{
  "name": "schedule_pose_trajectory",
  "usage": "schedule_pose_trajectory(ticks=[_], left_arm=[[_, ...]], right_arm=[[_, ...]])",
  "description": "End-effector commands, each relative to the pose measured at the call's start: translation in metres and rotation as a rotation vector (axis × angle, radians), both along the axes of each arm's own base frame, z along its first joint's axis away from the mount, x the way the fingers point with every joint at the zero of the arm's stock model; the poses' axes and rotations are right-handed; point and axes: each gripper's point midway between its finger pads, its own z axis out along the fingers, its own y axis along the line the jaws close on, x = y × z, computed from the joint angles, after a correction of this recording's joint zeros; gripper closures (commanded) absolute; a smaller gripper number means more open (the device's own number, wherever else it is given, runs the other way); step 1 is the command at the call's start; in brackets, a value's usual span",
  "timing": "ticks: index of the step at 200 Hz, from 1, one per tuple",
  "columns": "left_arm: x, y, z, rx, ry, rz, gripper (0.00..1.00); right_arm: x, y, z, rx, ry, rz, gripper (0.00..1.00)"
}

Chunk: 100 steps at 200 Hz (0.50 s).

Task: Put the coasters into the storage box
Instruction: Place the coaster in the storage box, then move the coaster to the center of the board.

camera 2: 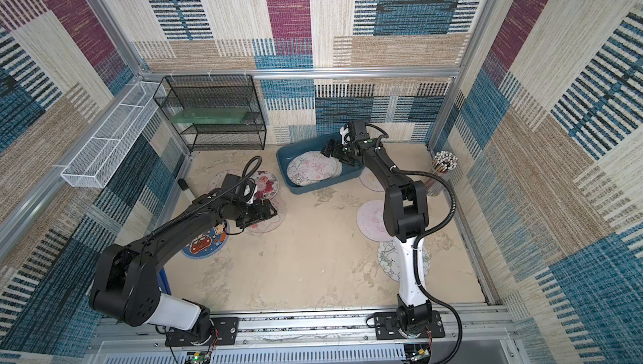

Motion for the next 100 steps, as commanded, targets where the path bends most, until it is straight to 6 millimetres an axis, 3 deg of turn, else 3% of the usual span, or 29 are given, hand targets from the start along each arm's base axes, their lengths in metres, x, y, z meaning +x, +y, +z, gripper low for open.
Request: schedule_pose_trajectory(ticks=[1, 34, 50, 100], left_arm=[[0.006, 0.021, -0.001, 0.059, -0.011, 0.037, 0.15], [0.014, 0.050, -0.003, 0.068, -0.016, 0.097, 0.15], [0.019, 0.064, -0.005, 0.071, -0.018, 0.127, 0.14], [0.045, 0.094, -0.018, 0.084, -0.010, 0.189, 0.14]], right_arm=[[-0.017, 0.015, 0.017, 0.025, -0.027, 0.078, 0.06], [-0.045, 0.038, 0.030, 0.052, -0.032, 0.157, 0.00], [-0.061, 0.050, 0.036, 0.059, -0.033, 0.193, 0.02], [-0.122, 0.088, 0.027, 0.041, -0.005, 0.288, 0.05]])
